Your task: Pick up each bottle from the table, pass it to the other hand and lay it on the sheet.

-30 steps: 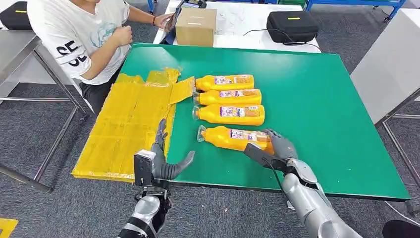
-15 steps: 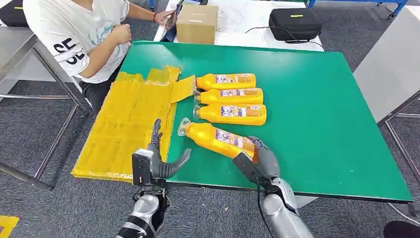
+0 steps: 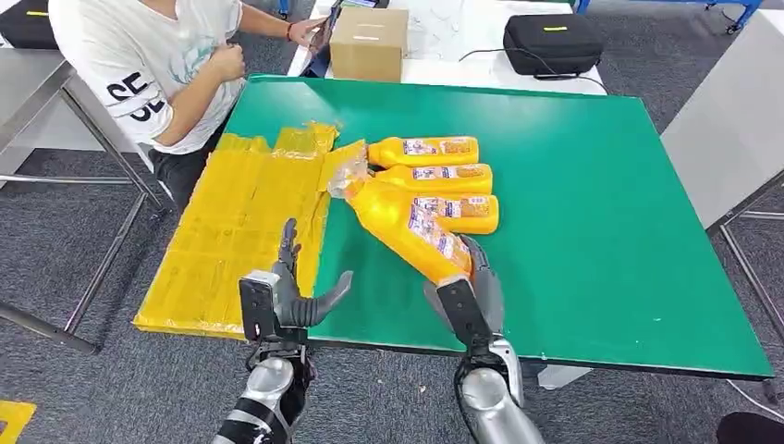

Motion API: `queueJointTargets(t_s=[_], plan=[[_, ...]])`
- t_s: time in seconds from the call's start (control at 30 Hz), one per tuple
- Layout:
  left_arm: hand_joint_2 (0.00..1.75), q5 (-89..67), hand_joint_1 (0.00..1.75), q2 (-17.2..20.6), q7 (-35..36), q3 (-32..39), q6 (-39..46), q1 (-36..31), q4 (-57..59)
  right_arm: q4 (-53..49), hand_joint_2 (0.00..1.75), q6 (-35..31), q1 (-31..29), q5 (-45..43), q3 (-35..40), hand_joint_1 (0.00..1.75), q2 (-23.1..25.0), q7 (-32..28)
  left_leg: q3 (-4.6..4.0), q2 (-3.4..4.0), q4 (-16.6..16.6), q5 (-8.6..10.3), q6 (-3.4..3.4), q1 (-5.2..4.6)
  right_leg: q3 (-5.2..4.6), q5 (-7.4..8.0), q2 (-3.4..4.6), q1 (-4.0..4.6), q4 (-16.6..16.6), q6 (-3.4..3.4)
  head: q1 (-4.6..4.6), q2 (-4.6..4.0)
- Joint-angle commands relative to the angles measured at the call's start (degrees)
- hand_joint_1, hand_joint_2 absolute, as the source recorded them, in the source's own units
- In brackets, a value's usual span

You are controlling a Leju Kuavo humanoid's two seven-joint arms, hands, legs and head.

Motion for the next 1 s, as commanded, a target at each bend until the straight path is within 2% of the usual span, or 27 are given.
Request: queueJointTargets(t_s=[0.03, 0.23, 0.3, 0.37, 0.53, 0.63, 0.73, 0.83, 0.97, 1.0], plan=[[1.75, 5.8, 0.00, 1.2, 3.5, -2.6, -8.2, -4.6, 3.3, 11.2, 1.75, 0.8, -9.1, -4.0, 5.1, 1.75, 2.5, -3.8, 0.27, 0.20, 0.0, -0.13, -0.07, 0.02, 0.22, -0.07, 0.20, 0.03, 0.0, -0.10, -0.02, 0.00], [1.75, 7.7, 0.00, 1.4, 4.0, -3.3, -10.8, -4.7, 2.9, 13.8, 1.75, 1.7, -10.5, -5.2, 7.3, 1.75, 3.5, -4.4, 0.11, 0.08, 0.0, -0.03, -0.03, 0.02, 0.10, -0.01, 0.08, 0.02, 0.0, -0.05, 0.00, 0.00], [1.75, 8.0, 0.00, 1.3, 4.0, -3.4, -11.0, -4.6, 2.3, 14.6, 1.75, 1.9, -10.6, -5.5, 7.8, 1.75, 4.1, -4.5, 0.40, 0.09, 0.0, -0.17, -0.08, 0.03, 0.37, -0.16, 0.09, 0.04, 0.0, -0.13, -0.02, 0.00], [1.75, 9.2, 0.00, 1.2, 4.4, -3.4, -11.9, -4.9, 2.3, 16.0, 1.75, 2.9, -10.8, -6.4, 9.1, 1.75, 4.8, -4.8, 0.17, 0.04, 0.0, -0.06, -0.04, 0.02, 0.15, -0.05, 0.04, 0.03, 0.0, -0.07, 0.00, 0.00], [1.75, 9.7, 0.00, 1.0, 3.4, -3.3, -11.0, -5.2, 1.5, 19.7, 1.75, 3.6, -9.9, -8.3, 11.3, 1.75, 7.0, -5.1, 0.27, 0.08, 0.0, -0.13, -0.07, 0.03, 0.23, -0.11, 0.08, 0.04, 0.0, -0.11, 0.00, 0.00], [1.75, 9.4, 0.00, 1.0, 3.0, -3.6, -9.7, -5.1, 0.9, 21.8, 1.75, 4.1, -9.3, -9.6, 12.6, 1.75, 7.3, -5.3, 0.04, 0.02, 0.0, -0.03, -0.03, 0.01, 0.02, -0.03, 0.02, 0.02, 0.0, -0.06, 0.00, 0.00], [1.75, 9.9, 0.00, 1.0, 3.1, -3.7, -9.4, -5.1, 0.7, 23.3, 1.75, 4.9, -8.9, -10.8, 13.4, 1.75, 7.4, -5.5, 0.27, -0.05, -0.1, -0.11, -0.07, 0.04, 0.27, -0.13, -0.05, 0.04, -0.1, -0.10, 0.00, 0.00], [1.75, 10.2, 0.00, 1.2, 2.8, -3.5, -8.8, -5.0, 0.4, 24.1, 1.75, 4.8, -7.8, -11.5, 14.0, 1.75, 7.5, -5.8, 0.05, -0.01, -0.1, -0.04, -0.03, 0.03, 0.05, -0.05, -0.01, 0.03, 0.0, -0.06, 0.00, 0.00], [1.75, 10.4, 0.00, 1.3, 2.1, -3.3, -8.3, -4.4, -1.1, 24.2, 1.75, 4.9, -7.2, -12.1, 14.1, 1.75, 7.2, -5.6, 0.20, -0.03, -0.1, -0.10, -0.06, 0.03, 0.20, -0.12, -0.02, 0.03, -0.1, -0.09, 0.00, 0.00], [1.75, 10.4, 0.16, 1.5, 2.1, -3.2, -8.2, -4.2, -1.8, 24.1, 1.75, 4.8, -7.1, -12.2, 14.0, 1.75, 6.9, -5.5, 0.12, -0.04, -0.1, -0.08, -0.05, 0.03, 0.14, -0.09, -0.03, 0.03, 0.0, -0.08, 0.02, 0.00]])
